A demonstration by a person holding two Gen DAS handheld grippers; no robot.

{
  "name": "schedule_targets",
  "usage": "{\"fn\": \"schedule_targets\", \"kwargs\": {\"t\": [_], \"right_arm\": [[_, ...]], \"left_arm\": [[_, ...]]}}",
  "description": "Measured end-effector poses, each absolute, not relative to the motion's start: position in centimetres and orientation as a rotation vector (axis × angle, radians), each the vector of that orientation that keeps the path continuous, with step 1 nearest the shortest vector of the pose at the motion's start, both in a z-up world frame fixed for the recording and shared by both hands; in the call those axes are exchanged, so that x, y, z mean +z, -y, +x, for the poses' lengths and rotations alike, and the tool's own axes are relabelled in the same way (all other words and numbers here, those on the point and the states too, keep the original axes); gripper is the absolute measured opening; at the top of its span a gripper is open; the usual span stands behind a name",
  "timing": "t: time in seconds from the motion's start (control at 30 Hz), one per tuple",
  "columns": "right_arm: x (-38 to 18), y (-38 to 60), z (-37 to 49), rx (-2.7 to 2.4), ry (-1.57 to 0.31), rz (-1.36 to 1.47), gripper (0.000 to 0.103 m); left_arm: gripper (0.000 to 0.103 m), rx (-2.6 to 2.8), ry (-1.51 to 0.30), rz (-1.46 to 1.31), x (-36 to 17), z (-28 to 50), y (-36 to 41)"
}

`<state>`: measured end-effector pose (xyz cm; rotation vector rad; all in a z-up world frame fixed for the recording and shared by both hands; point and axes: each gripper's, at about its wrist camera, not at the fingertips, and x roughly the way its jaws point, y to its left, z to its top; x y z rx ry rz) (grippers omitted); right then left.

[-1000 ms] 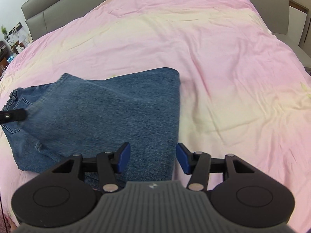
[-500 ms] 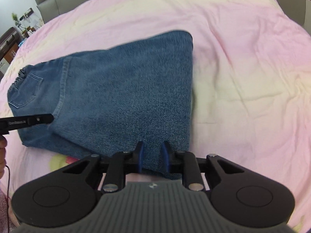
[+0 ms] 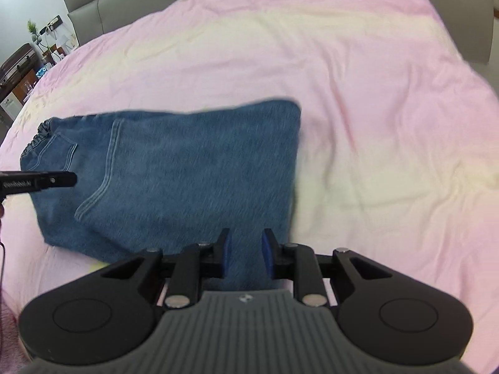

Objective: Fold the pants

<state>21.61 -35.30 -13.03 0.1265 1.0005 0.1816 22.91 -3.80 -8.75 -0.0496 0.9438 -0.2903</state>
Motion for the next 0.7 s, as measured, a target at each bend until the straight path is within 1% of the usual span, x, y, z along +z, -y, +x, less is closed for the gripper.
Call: {"fn": "schedule_targets", "kwargs": {"t": [0.13, 0.27, 0.33, 0.4, 0.43, 0.47, 0.57, 0.7], "right_arm": [[-12.3, 36.4, 24.2, 0.154, -0.939, 0.112, 0.014], [-13.1, 36.9, 27.8, 0.166, -0.91, 0.08, 0.006], [-13.9, 36.7, 29.2, 0.195, -0.911, 0.078, 0.004], [-14.7, 36.3, 30.7, 0.222, -0.917, 0.063, 0.001], [-15.5, 35.9, 31.6, 0.219, -0.932, 0.047, 0.0], [-16.3, 35.7, 32.3, 0.215, -0.945, 0.036, 0.0], [-18.8, 35.5, 34.2, 0.204, -0.996, 0.031, 0.0], [-21.7, 35.5, 35.5, 0.191, -1.035, 0.035, 0.0]], "left_arm": [[0.021, -0.303, -0.919, -0.092, -9.0, 25.5, 5.3], [0.02, -0.274, -0.938, -0.11, -10.7, 27.8, 6.7], [0.017, -0.243, -0.956, -0.12, -11.7, 28.8, 6.6], [0.011, -0.199, -0.989, -0.128, -12.9, 29.7, 5.8], [0.012, -0.179, -1.01, -0.13, -13.5, 30.0, 5.5], [0.016, -0.174, -1.023, -0.14, -14.1, 30.2, 5.1], [0.019, -0.183, -1.045, -0.143, -15.4, 30.6, 4.8], [0.02, -0.188, -1.048, -0.092, -16.1, 30.7, 5.5]]}}
